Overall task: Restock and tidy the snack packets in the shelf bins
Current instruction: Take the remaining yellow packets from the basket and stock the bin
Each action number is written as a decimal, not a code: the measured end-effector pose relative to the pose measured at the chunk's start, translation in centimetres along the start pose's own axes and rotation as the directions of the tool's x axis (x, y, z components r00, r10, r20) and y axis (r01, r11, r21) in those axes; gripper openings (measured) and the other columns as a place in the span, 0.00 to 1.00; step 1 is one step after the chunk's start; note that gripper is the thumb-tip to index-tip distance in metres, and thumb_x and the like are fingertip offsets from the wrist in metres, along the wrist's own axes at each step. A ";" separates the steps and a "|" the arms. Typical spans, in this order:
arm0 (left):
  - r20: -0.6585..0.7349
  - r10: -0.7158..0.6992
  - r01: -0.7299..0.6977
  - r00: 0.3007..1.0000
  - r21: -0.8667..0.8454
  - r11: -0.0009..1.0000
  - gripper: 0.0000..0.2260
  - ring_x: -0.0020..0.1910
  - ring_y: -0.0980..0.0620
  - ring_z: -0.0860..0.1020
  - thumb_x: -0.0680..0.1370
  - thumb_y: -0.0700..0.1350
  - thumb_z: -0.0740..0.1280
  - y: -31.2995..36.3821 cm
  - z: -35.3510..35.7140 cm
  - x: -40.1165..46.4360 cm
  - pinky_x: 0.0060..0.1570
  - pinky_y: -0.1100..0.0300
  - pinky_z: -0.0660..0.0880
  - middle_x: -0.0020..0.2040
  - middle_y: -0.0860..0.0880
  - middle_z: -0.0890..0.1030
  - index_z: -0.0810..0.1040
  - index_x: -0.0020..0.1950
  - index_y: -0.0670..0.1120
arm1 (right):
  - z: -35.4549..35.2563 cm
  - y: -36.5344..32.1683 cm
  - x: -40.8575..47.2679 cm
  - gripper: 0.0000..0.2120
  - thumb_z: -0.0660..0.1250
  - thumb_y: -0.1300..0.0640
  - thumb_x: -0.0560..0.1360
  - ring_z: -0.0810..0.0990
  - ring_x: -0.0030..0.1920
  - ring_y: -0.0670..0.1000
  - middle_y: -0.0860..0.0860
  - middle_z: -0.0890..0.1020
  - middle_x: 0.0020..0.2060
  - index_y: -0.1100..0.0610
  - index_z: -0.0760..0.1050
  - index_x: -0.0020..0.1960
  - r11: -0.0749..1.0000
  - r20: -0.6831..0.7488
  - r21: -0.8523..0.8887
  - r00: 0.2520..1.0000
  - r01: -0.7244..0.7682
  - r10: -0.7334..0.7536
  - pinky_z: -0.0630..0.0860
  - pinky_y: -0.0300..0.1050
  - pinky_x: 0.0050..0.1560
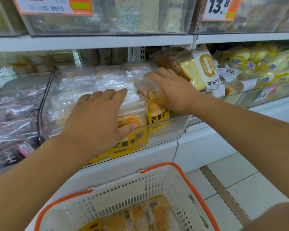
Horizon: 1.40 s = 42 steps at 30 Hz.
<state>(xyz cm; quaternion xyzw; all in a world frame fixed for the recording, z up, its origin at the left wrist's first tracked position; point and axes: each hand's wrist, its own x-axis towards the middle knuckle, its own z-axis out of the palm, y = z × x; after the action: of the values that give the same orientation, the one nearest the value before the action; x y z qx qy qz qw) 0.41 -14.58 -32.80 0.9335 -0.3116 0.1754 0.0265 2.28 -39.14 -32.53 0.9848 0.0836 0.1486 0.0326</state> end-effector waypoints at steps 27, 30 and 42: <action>0.932 -0.138 0.255 0.335 0.052 0.966 0.33 0.59 0.48 0.76 0.72 0.62 0.72 0.0 24.0 -23.1 0.60 0.51 0.76 0.66 0.48 0.76 0.70 0.72 0.46 | 20.7 -14.2 -20.9 0.38 0.70 0.40 0.76 0.71 0.71 0.60 0.57 0.70 0.73 0.60 0.64 0.77 0.996 0.980 0.027 0.196 0.081 -0.042 0.71 0.56 0.69; 0.878 -0.268 0.549 0.398 0.006 0.836 0.31 0.57 0.47 0.77 0.70 0.58 0.73 -0.1 26.8 -27.5 0.51 0.52 0.77 0.61 0.48 0.77 0.70 0.69 0.47 | 25.8 -15.9 -24.1 0.45 0.72 0.38 0.72 0.68 0.70 0.63 0.59 0.65 0.73 0.60 0.57 0.78 0.957 0.919 0.049 0.387 -0.285 0.068 0.74 0.56 0.64; 0.893 -0.325 0.901 0.312 -0.169 0.400 0.25 0.54 0.48 0.78 0.77 0.57 0.67 3.3 30.2 -26.1 0.48 0.57 0.76 0.60 0.48 0.78 0.71 0.70 0.45 | 32.1 -16.5 -24.0 0.17 0.62 0.48 0.80 0.79 0.53 0.61 0.58 0.81 0.56 0.60 0.76 0.61 0.409 0.658 0.226 0.448 -0.884 0.605 0.75 0.51 0.50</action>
<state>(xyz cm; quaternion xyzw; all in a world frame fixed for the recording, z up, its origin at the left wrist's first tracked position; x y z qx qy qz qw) -11.60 -7.08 -70.32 0.8745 0.0922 -0.3750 0.2935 -13.34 -28.32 -71.57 0.8749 -0.3558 -0.1315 -0.3012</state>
